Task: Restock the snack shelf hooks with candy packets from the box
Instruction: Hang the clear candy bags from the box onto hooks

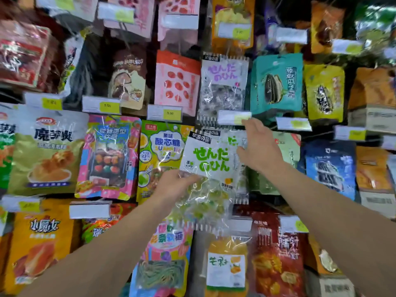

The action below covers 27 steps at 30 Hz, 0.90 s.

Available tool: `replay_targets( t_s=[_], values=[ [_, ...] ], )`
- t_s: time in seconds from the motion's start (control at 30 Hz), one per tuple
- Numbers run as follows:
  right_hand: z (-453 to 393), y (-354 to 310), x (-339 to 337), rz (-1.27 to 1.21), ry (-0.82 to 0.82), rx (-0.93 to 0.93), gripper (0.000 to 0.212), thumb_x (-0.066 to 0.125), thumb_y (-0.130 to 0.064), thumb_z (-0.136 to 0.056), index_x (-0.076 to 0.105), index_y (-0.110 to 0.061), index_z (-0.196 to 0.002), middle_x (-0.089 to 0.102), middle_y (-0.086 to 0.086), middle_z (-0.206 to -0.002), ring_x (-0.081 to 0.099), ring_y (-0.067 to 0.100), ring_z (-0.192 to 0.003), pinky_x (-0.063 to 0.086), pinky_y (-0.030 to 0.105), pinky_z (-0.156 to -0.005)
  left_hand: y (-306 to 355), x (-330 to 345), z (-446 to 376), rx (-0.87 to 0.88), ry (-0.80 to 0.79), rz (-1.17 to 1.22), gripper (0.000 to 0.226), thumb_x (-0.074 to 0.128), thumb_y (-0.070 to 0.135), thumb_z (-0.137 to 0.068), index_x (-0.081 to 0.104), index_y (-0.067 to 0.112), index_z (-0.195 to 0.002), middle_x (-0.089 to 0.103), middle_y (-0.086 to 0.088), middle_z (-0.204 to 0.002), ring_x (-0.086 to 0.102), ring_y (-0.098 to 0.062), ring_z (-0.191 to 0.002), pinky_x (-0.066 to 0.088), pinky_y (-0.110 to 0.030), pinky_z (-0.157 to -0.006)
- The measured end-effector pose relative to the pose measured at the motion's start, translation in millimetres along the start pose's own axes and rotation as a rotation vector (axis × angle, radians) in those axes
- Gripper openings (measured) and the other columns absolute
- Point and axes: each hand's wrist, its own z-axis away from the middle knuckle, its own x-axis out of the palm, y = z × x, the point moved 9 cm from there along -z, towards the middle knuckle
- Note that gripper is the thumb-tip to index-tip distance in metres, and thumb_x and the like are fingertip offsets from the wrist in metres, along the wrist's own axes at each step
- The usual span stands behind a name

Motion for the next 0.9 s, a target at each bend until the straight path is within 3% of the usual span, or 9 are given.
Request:
replay_targets(
  t_s=[0.1, 0.17, 0.27, 0.4, 0.47, 0.53, 0.67, 0.8, 0.9],
  values=[
    [-16.5, 2.8, -6.7, 0.012, 0.068, -0.054, 0.078, 0.057, -0.033, -0.094, 0.015, -0.011, -0.155, 0.012, 0.008, -0.162, 0.013, 0.031, -0.147, 0.015, 0.038, -0.119, 4.7, 4.1, -7.2, -0.014, 0.027, 0.001, 0.033, 0.075, 0.03, -0.082, 0.068, -0.002, -0.087, 0.07, -0.013, -0.085, 0.057, -0.02, -0.068, 0.043, -0.025, -0.054],
    [-31.7, 7.5, -4.5, 0.034, 0.063, -0.078, 0.074, 0.052, -0.036, -0.096, 0.015, -0.011, -0.156, 0.014, 0.008, -0.162, 0.014, 0.03, -0.147, 0.013, 0.038, -0.121, 8.4, 6.3, -13.1, -0.005, 0.047, -0.01, 0.03, 0.073, 0.027, -0.085, 0.069, -0.002, -0.087, 0.071, -0.009, -0.079, 0.059, -0.015, -0.063, 0.042, -0.018, -0.047],
    [-53.1, 18.0, -0.4, -0.004, 0.062, -0.085, 0.059, 0.045, -0.033, -0.099, 0.028, -0.014, -0.152, 0.032, 0.007, -0.157, 0.029, 0.033, -0.142, 0.028, 0.043, -0.116, 13.1, 13.4, -16.8, -0.003, 0.067, -0.005, 0.02, 0.073, 0.027, -0.085, 0.065, 0.01, -0.077, 0.066, 0.003, -0.072, 0.059, -0.012, -0.068, 0.041, -0.021, -0.05],
    [-72.0, 27.7, -8.9, -0.137, 0.121, -0.069, 0.038, 0.038, -0.03, -0.103, 0.053, -0.018, -0.136, 0.057, 0.007, -0.134, 0.055, 0.031, -0.115, 0.047, 0.039, -0.088, 15.7, 23.6, -25.6, -0.015, 0.064, 0.029, 0.022, 0.077, 0.03, -0.08, 0.07, 0.009, -0.083, 0.072, -0.002, -0.086, 0.06, -0.016, -0.075, 0.041, -0.027, -0.058],
    [-77.1, 28.2, -11.7, -0.142, 0.127, -0.06, 0.033, 0.036, -0.03, -0.104, 0.059, -0.015, -0.122, 0.062, 0.01, -0.115, 0.056, 0.029, -0.096, 0.041, 0.035, -0.072, 21.8, 31.4, -26.0, 0.003, 0.049, 0.061, 0.027, 0.077, 0.03, -0.079, 0.071, 0.007, -0.092, 0.072, -0.006, -0.093, 0.061, -0.018, -0.076, 0.042, -0.026, -0.059],
    [-78.8, 28.0, -12.6, -0.141, 0.138, -0.048, 0.03, 0.035, -0.031, -0.104, 0.058, -0.014, -0.113, 0.061, 0.009, -0.104, 0.049, 0.024, -0.084, 0.034, 0.033, -0.066, 25.5, 36.3, -28.7, 0.006, 0.066, 0.102, 0.025, 0.075, 0.029, -0.082, 0.064, 0.009, -0.092, 0.068, -0.001, -0.097, 0.058, -0.017, -0.082, 0.043, -0.028, -0.074],
    [-78.7, 26.8, -10.8, -0.122, 0.146, -0.056, 0.031, 0.034, -0.031, -0.104, 0.058, -0.014, -0.114, 0.061, 0.007, -0.105, 0.05, 0.023, -0.086, 0.034, 0.033, -0.067, 32.6, 45.8, -33.5, -0.015, 0.059, 0.126, 0.02, 0.069, 0.029, -0.088, 0.052, 0.024, -0.081, 0.052, 0.009, -0.088, 0.047, -0.007, -0.077, 0.033, -0.031, -0.085],
    [-76.9, 27.9, -12.0, -0.142, 0.163, -0.086, 0.031, 0.036, -0.032, -0.104, 0.059, -0.012, -0.111, 0.064, 0.009, -0.103, 0.057, 0.027, -0.09, 0.046, 0.036, -0.07, 36.4, 55.9, -41.1, -0.059, 0.046, 0.082, 0.022, 0.068, 0.027, -0.089, 0.053, 0.019, -0.074, 0.051, 0.007, -0.077, 0.044, -0.007, -0.067, 0.036, -0.029, -0.072],
    [-75.3, 27.0, -14.1, -0.149, 0.178, -0.096, 0.03, 0.037, -0.031, -0.103, 0.06, -0.013, -0.11, 0.065, 0.008, -0.101, 0.058, 0.028, -0.089, 0.05, 0.038, -0.072, 37.3, 60.2, -46.6, -0.08, 0.051, 0.074, 0.026, 0.068, 0.028, -0.088, 0.048, 0.017, -0.075, 0.045, 0.004, -0.077, 0.043, -0.011, -0.068, 0.036, -0.03, -0.071]
  ],
)
